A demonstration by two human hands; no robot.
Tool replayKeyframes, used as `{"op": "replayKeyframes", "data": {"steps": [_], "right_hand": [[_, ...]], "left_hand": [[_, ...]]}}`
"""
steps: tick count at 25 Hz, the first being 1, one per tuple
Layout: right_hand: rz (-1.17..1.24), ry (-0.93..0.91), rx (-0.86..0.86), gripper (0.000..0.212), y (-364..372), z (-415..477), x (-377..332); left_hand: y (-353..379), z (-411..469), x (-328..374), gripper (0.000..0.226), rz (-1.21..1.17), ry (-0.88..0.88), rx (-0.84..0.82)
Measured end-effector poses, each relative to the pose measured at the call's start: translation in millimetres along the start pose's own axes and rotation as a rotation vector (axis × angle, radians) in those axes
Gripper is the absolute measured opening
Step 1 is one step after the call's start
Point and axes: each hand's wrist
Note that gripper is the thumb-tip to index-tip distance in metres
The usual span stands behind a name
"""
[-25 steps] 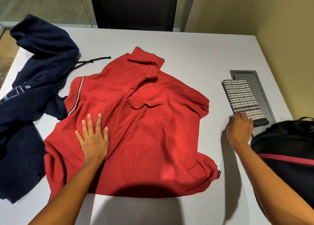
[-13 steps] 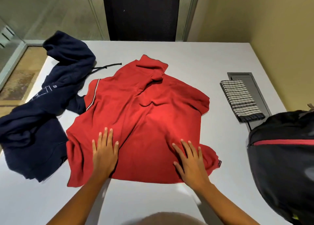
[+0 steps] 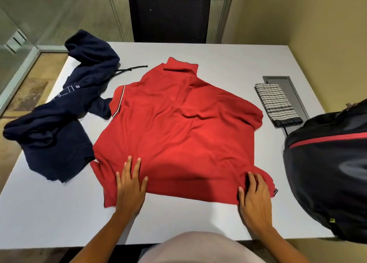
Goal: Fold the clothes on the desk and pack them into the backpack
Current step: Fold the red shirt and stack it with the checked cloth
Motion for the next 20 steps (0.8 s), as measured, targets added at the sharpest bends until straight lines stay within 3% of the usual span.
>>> {"op": "replayKeyframes", "data": {"steps": [5,9,11,15,20], "right_hand": [[-0.142,-0.055,-0.097,0.049,-7,-54,28],[-0.011,-0.039,-0.066,0.022,-32,-54,7],[0.065,0.036,0.009,0.019,-36,-38,-1],[-0.021,0.313,0.016,0.029,-28,6,-1],[-0.075,0.467,-0.178,0.014,-42,11,6]], "left_hand": [[-2,-4,-10,0.054,0.035,-0.006,-0.027],[-7,-1,0,0.049,0.009,-0.074,-0.031],[-9,0,9,0.046,0.007,-0.064,-0.010],[-6,2,47,0.044,0.053,0.217,0.010],[0,11,114,0.045,0.018,0.488,-0.051]]}}
Point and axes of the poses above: each hand's wrist, its own z-axis towards the middle knuckle, its own y-axis out of the palm, x = y × z, and after that the axes turned 3 degrees about z, right-handed
